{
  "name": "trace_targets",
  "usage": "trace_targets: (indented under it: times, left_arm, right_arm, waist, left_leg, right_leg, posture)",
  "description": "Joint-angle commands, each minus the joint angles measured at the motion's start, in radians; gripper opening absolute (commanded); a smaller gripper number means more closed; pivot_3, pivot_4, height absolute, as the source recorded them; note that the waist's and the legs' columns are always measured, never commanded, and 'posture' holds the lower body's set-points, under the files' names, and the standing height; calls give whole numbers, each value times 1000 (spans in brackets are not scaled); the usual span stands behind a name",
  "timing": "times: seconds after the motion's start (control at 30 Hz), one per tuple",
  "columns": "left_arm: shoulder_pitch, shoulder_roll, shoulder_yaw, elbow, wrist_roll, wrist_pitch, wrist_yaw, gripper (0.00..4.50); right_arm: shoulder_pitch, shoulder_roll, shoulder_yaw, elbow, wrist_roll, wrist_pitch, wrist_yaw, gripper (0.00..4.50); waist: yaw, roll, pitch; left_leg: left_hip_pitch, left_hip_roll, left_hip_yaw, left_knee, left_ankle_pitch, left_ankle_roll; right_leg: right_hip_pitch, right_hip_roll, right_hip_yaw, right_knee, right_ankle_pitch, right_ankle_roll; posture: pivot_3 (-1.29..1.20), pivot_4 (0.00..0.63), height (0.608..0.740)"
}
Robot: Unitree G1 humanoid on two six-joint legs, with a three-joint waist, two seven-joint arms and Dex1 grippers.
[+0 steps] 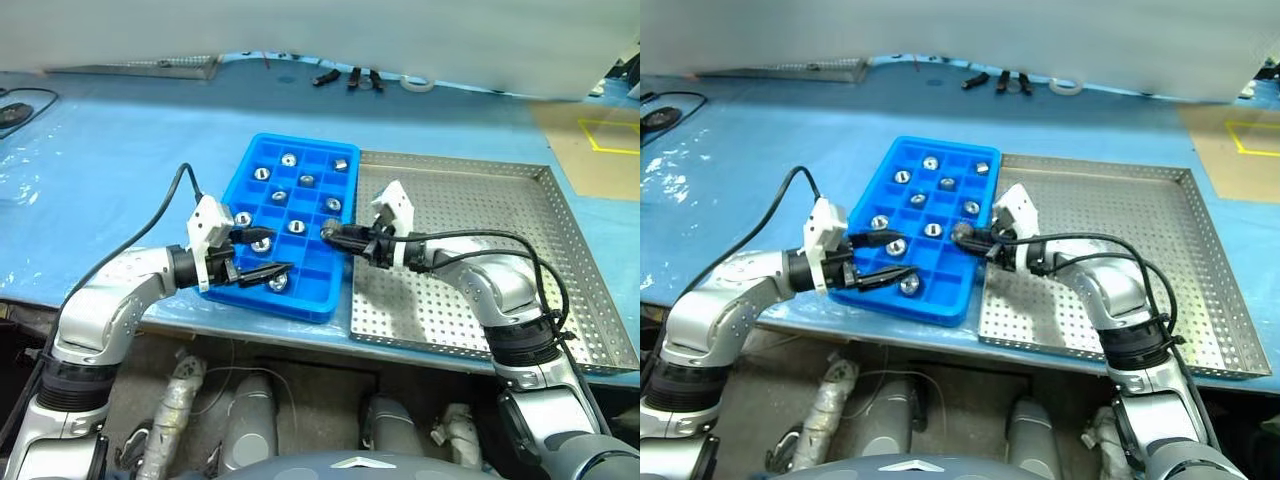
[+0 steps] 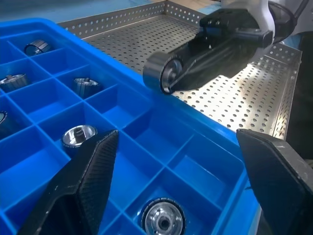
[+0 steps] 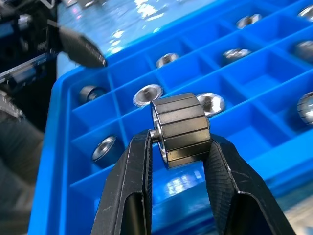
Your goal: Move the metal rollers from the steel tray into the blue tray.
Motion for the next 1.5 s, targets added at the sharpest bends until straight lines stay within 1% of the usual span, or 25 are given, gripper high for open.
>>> trace_targets:
  times: [0.03, 0.1, 0.27, 0.3, 0.43, 0.47, 0.6, 0.77, 0.93, 1.07, 1.17, 1.3, 1.4, 1.5]
  left_arm:
    - [10, 20, 30, -35, -18, -15, 7, 4052]
    - [6, 19, 25, -31, -17, -17, 11, 4052]
    - [-3, 14, 9, -19, -12, -25, 13, 4052]
    - [-5, 13, 7, -17, -12, -27, 11, 4052]
    - [-16, 13, -1, 1, -9, -37, 5, 4052]
    - [-20, 12, -3, 6, -8, -40, 4, 4052]
    - [-51, 2, -22, 16, -6, -34, 14, 4052]
    - [-108, -23, -45, 71, 7, -39, 25, 4052]
    - [-220, -98, -96, 195, 67, -94, 50, 4052]
    - [-288, -147, -132, 288, 98, -139, 29, 4052]
    - [-363, -214, -160, 428, 146, -209, 31, 4052]
    - [-441, -279, -163, 604, 191, -301, 24, 4052]
    - [-489, -323, -174, 724, 218, -362, -1, 4052]
    - [-510, -348, -187, 766, 227, -389, -56, 4052]
  right_arm:
    - [-7, -18, 15, -13, 19, 10, 48, 1115]
    - [-4, -23, 15, -2, 23, 15, 59, 1115]
    - [-20, -30, 40, 47, -32, -49, 74, 1115]
    - [-21, -30, 39, 51, -30, -50, 81, 1819]
    - [-15, -13, 32, 52, -38, -54, 61, 3095]
    - [-17, -10, 32, 54, -44, -55, 52, 3350]
    - [-25, -16, 26, 53, -72, -74, 28, 3350]
    - [-29, -51, -54, -32, -27, -50, 22, 3350]
    - [-17, -124, -221, -51, -14, -49, -39, 3350]
    - [46, -169, -312, -80, 0, -36, -70, 3350]
    - [143, -190, -405, -114, 3, -35, -111, 3350]
    - [245, -166, -477, -175, 5, -40, -185, 3350]
    - [323, -132, -496, -221, -12, -74, -238, 3350]
    - [367, -85, -502, -260, -11, -91, -293, 3350]
  waist:
    - [8, 0, 0]
    - [11, 0, 0]
    - [10, 0, 0]
    - [9, 0, 0]
    - [8, 0, 0]
    - [7, 0, 0]
    - [7, 0, 0]
    - [5, 0, 0]
    - [7, 0, 0]
    - [3, -1, -1]
    - [-1, 0, -1]
    - [-11, 0, -1]
    - [-25, 0, -1]
    - [-32, 0, -1]
  left_leg:
    - [0, 0, 0, 0, 0, 0]
    - [0, 0, -1, 0, 1, -1]
    - [2, 0, -1, 0, 1, -2]
    - [3, 0, -1, 0, 1, -2]
    - [5, 1, -1, 0, 2, -3]
    - [5, 1, -1, 0, 2, -3]
    - [6, 0, -1, 0, 2, -3]
    - [6, 0, -1, 2, 2, -3]
    - [6, 1, -1, 3, 2, -3]
    - [6, 1, -1, 5, 2, -3]
    - [6, 1, -1, 5, 2, -3]
    - [5, 2, -1, 7, 1, -1]
    - [5, 2, 0, 9, 0, 0]
    - [5, 2, 0, 9, 0, 1]
  right_leg:
    - [0, 0, 0, 0, 0, 0]
    - [0, 0, 0, 0, 0, 0]
    - [2, 0, 0, 2, 0, 0]
    - [2, 1, 0, 3, 0, 0]
    - [3, 1, 0, 4, 0, 0]
    - [4, 1, 0, 4, 0, 0]
    - [4, 1, 1, 5, 0, 0]
    - [4, 1, 1, 7, 0, 0]
    - [4, 1, 1, 8, 0, 0]
    - [5, 1, 2, 8, 0, 0]
    - [4, 2, 2, 8, 0, 0]
    - [4, 2, 3, 8, 0, 0]
    - [4, 2, 3, 8, 0, 0]
    - [5, 2, 4, 8, 0, 0]
  posture:
    - [145, 150, 740]
    - [143, 150, 740]
    - [128, 150, 740]
    - [127, 150, 740]
    - [112, 150, 740]
    - [105, 150, 740]
    - [85, 150, 740]
    - [47, 150, 740]
    - [-1, 150, 740]
    - [-49, 150, 740]
    - [-82, 150, 740]
    - [-129, 150, 740]
    - [-157, 150, 740]
    - [-183, 150, 740]
